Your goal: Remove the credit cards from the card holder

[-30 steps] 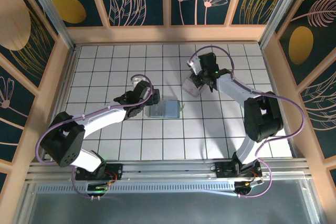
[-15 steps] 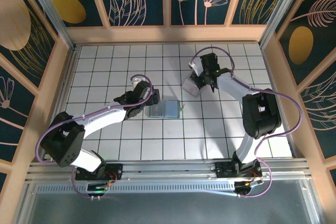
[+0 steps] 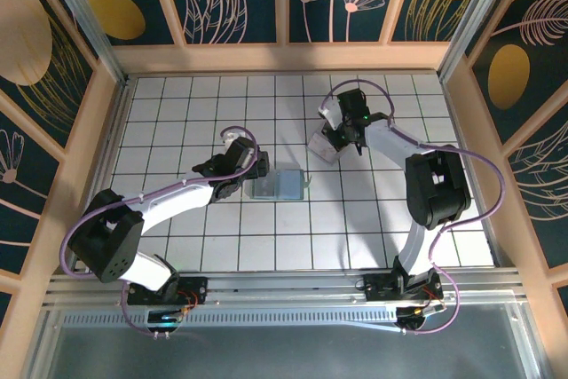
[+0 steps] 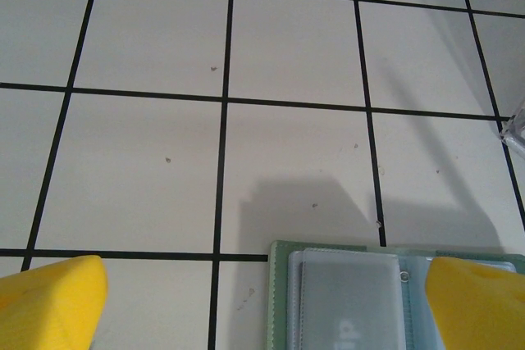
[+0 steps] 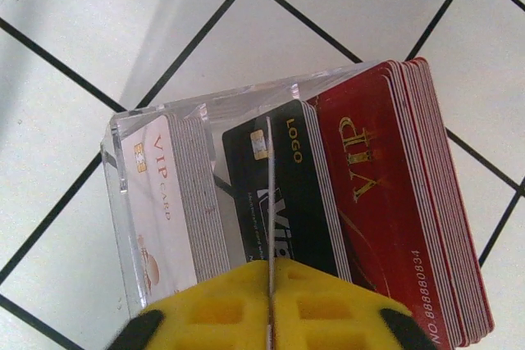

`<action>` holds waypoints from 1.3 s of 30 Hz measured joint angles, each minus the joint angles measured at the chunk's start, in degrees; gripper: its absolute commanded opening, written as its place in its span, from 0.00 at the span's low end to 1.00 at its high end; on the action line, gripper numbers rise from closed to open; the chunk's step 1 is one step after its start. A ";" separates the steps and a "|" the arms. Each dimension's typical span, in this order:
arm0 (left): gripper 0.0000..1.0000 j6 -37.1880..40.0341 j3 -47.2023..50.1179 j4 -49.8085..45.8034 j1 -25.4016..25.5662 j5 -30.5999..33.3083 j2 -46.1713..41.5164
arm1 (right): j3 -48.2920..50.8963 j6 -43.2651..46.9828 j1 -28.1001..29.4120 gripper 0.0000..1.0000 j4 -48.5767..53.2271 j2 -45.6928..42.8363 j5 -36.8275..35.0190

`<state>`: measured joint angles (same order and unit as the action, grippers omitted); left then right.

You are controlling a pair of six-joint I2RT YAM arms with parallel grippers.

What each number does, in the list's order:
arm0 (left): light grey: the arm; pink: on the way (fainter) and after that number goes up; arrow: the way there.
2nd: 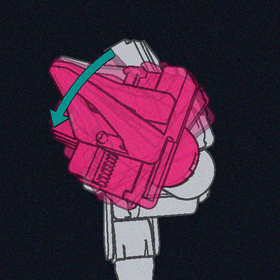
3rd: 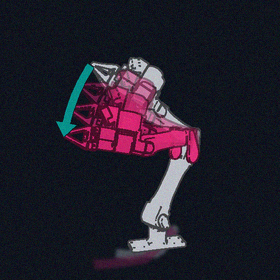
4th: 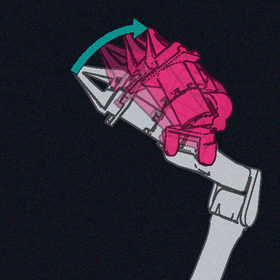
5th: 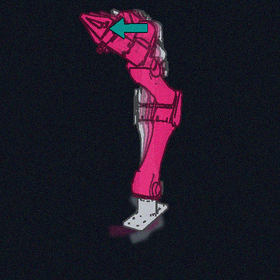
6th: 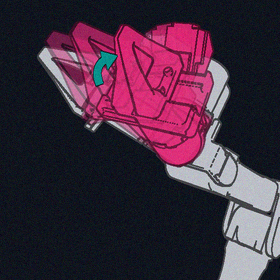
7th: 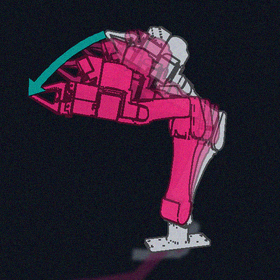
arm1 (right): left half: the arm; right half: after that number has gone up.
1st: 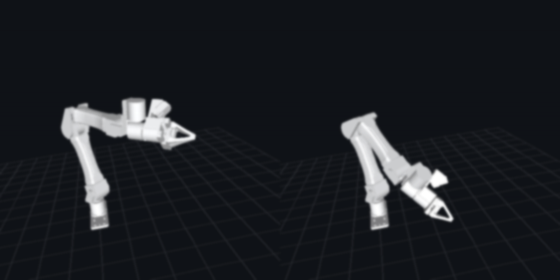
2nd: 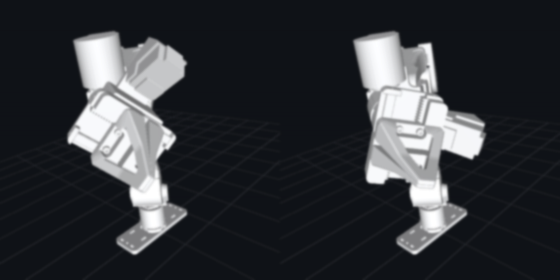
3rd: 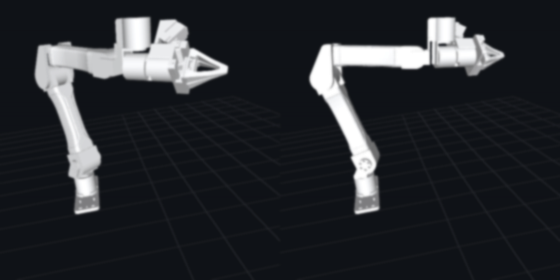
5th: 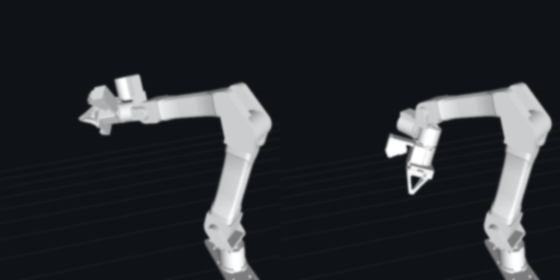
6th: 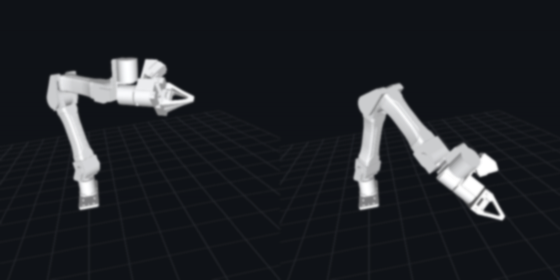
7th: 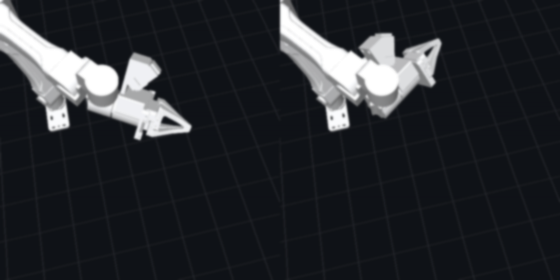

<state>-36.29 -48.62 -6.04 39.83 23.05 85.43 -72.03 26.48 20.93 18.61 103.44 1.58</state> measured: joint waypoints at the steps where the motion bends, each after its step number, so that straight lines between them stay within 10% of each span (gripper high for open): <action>1: 0.99 0.00 0.00 -0.09 0.00 0.00 0.00 | -0.09 0.09 0.00 0.17 0.07 0.00 0.00; 21: 0.99 -2.99 0.92 -0.31 -1.36 0.11 -1.44 | -0.22 -15.21 1.90 0.28 -0.76 -8.94 -5.38; 39: 0.99 -16.59 13.92 -0.39 -11.47 0.28 -12.11 | 1.29 -53.92 33.44 0.47 3.32 -7.41 -21.24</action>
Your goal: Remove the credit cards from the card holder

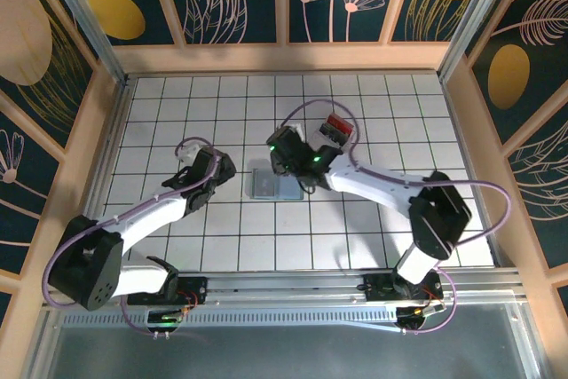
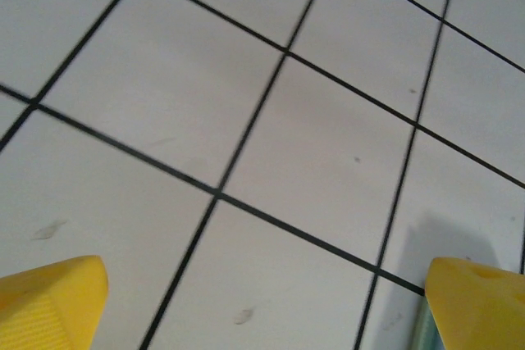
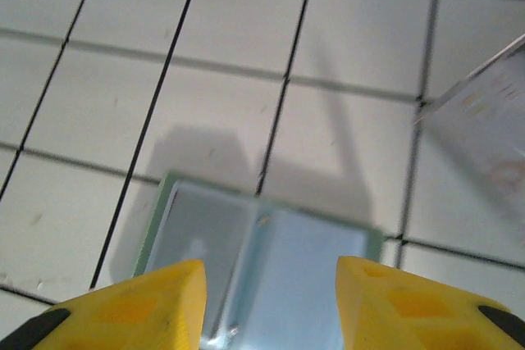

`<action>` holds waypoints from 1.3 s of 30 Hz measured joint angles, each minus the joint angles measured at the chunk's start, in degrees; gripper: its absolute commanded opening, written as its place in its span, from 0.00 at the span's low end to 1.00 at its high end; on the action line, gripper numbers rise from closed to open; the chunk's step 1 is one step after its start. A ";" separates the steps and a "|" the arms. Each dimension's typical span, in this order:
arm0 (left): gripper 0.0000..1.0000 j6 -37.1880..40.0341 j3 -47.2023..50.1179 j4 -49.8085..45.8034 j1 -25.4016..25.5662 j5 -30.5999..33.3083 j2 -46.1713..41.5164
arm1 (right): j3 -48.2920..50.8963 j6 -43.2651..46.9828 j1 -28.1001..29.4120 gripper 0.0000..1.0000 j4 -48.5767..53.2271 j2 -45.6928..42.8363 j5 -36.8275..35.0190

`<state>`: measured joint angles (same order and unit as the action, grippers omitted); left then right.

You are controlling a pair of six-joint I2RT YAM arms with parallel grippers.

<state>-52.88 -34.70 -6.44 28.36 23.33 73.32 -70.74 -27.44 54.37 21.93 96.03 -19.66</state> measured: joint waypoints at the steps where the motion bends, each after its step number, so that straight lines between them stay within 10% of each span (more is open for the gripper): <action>1: 0.99 -0.68 0.74 0.04 -0.28 0.17 -0.76 | -0.46 -0.96 1.07 0.48 0.35 1.75 0.04; 28: 0.99 -7.43 5.46 0.22 -0.63 3.74 -5.57 | -9.60 -5.07 6.86 0.58 2.95 20.90 1.79; 39: 0.99 -7.41 5.46 0.24 -0.63 3.54 -4.98 | -9.49 -4.63 6.62 0.40 1.90 21.62 3.21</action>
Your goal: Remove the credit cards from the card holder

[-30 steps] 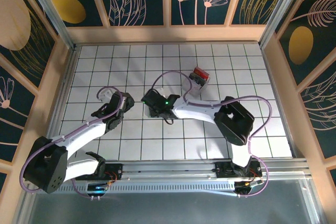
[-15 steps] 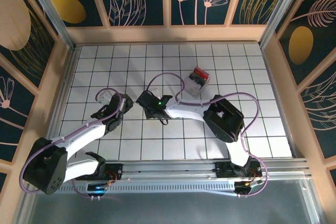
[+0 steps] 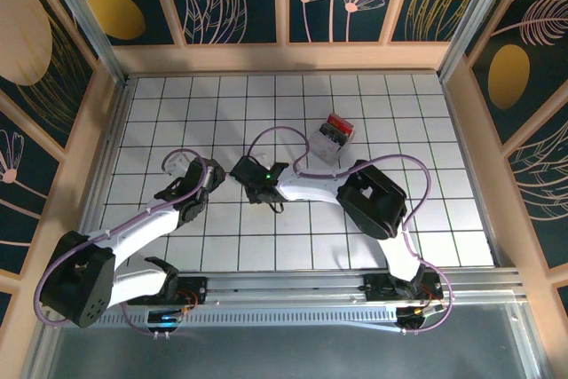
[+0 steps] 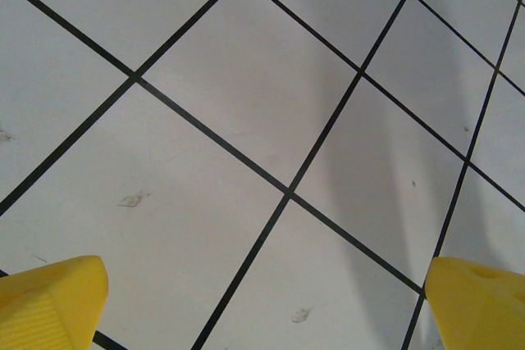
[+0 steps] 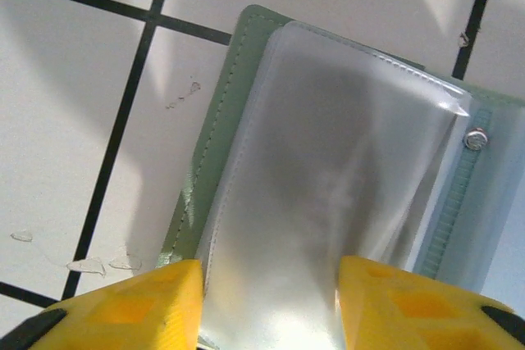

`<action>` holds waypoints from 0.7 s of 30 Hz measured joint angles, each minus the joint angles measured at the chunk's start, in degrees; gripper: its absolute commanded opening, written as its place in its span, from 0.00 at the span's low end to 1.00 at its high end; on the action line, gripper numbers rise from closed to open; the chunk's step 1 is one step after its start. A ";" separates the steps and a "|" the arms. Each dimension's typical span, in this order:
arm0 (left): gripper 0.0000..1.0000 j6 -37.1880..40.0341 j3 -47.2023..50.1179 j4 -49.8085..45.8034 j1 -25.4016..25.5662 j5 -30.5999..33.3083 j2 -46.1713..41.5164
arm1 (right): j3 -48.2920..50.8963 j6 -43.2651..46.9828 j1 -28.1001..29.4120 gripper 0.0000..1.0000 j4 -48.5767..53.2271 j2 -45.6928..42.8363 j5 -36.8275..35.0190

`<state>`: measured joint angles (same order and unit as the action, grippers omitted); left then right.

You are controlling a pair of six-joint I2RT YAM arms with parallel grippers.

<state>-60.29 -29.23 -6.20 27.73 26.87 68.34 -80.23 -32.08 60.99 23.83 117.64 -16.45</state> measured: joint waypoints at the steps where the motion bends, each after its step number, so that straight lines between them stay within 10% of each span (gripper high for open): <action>1: 0.99 0.00 0.00 0.02 0.00 0.00 0.00 | 0.22 -0.02 -0.09 0.37 -0.39 -0.07 0.13; 21: 0.99 1.68 -0.46 0.17 0.00 0.02 -0.33 | 2.19 -1.33 -1.33 0.37 0.26 -1.90 -1.86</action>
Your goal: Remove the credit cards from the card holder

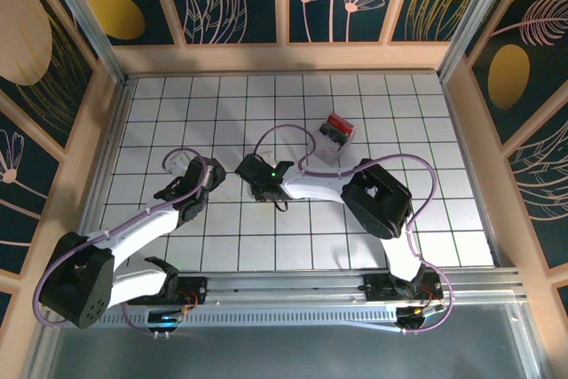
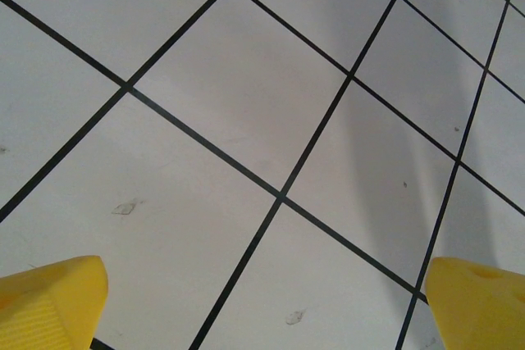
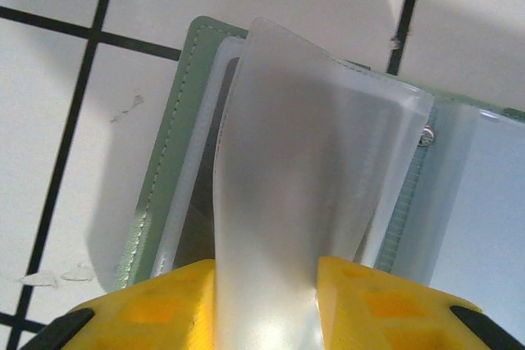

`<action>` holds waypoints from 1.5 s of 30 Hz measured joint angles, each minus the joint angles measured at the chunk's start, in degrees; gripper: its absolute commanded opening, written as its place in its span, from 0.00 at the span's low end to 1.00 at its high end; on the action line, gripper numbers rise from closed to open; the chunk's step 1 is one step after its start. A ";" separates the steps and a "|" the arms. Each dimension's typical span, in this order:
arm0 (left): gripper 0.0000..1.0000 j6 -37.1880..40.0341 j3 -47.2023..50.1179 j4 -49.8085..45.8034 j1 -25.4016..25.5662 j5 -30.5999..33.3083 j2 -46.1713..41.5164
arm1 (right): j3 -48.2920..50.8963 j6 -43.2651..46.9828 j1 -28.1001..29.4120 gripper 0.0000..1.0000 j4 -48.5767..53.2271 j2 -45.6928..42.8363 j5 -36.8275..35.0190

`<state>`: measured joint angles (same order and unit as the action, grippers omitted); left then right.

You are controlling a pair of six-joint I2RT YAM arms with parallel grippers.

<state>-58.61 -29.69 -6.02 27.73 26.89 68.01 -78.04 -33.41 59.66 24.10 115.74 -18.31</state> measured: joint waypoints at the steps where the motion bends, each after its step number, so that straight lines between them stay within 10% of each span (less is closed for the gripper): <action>1: 0.99 0.04 -0.04 0.00 0.00 0.00 -0.02 | 0.02 -0.07 0.00 0.38 0.37 -0.09 -0.39; 29: 0.99 13.07 -5.44 3.30 0.17 -7.48 1.62 | 12.39 -6.62 -4.20 0.43 1.51 -10.14 -6.21; 45: 0.99 19.71 -13.14 3.50 10.71 -5.22 14.34 | 16.83 -8.68 -6.45 0.39 0.28 -12.68 -6.23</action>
<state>-38.89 -42.83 -2.52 38.44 21.67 82.35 -61.21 -42.09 53.21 24.38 103.07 -24.53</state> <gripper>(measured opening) 0.988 0.396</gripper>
